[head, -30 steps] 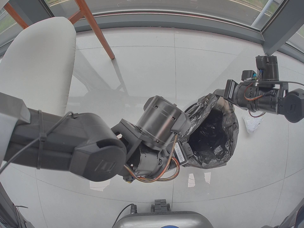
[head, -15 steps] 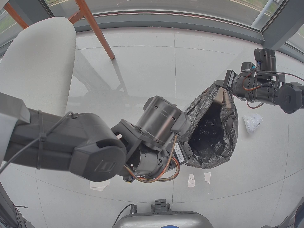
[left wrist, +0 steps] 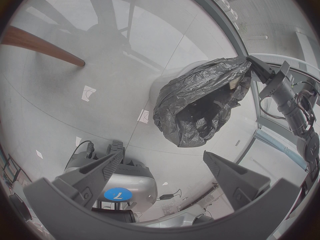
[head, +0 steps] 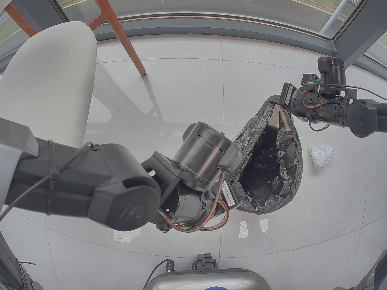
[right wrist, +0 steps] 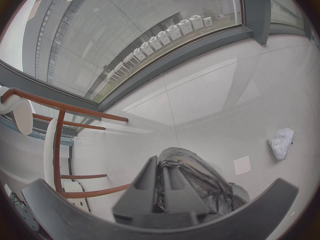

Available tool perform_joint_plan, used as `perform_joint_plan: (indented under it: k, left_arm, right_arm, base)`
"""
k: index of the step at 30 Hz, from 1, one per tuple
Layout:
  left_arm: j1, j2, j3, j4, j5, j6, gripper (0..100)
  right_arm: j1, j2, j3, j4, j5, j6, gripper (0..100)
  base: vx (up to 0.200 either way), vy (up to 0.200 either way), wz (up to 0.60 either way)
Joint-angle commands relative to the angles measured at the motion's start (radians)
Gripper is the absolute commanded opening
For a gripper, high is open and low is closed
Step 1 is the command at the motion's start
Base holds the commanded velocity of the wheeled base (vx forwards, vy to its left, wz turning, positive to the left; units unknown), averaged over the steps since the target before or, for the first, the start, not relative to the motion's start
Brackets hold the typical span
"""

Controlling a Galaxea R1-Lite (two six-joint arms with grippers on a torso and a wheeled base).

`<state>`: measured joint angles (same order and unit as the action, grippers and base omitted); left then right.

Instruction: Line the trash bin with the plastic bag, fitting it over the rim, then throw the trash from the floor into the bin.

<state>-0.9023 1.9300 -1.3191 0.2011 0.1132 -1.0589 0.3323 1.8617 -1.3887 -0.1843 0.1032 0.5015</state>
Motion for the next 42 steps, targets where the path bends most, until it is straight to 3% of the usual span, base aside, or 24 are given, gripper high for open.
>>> perform_joint_plan:
  k: [1, 13, 18, 23, 31, 36, 42]
  left_arm:
    - [0.000, 0.001, 0.000, 0.000, 0.000, -0.001, 100]
    - [0.002, 0.003, -0.008, -0.003, -0.001, 0.007, 100]
    - [0.000, 0.010, -0.041, -0.005, -0.001, 0.017, 100]
    - [0.000, 0.010, -0.038, -0.005, -0.001, 0.017, 100]
    - [0.002, 0.010, -0.038, -0.005, -0.001, 0.017, 100]
    - [0.003, 0.017, -0.054, -0.020, -0.001, 0.027, 100]
    - [0.003, 0.035, -0.055, -0.069, 0.000, 0.028, 100]
  right_arm:
    - [0.001, 0.007, 0.000, -0.006, 0.000, -0.004, 100]
    - [-0.055, 0.020, -0.061, -0.041, 0.016, 0.002, 100]
    - [0.007, -0.024, 0.023, -0.043, 0.032, 0.005, 100]
    - [0.042, -0.064, 0.066, -0.044, 0.095, 0.005, 100]
    - [0.071, -0.075, 0.079, -0.029, 0.101, 0.009, 100]
    - [0.073, -0.049, 0.158, -0.041, 0.099, 0.058, 100]
    - [0.132, 0.007, 0.069, -0.126, 0.087, 0.129, 100]
  base:
    - [0.000, 0.000, 0.00]
    - [0.000, 0.000, 0.00]
    - [0.000, 0.000, 0.00]
    - [0.000, 0.000, 0.00]
    - [0.000, 0.000, 0.00]
    - [0.000, 0.000, 0.00]
    - [0.000, 0.000, 0.00]
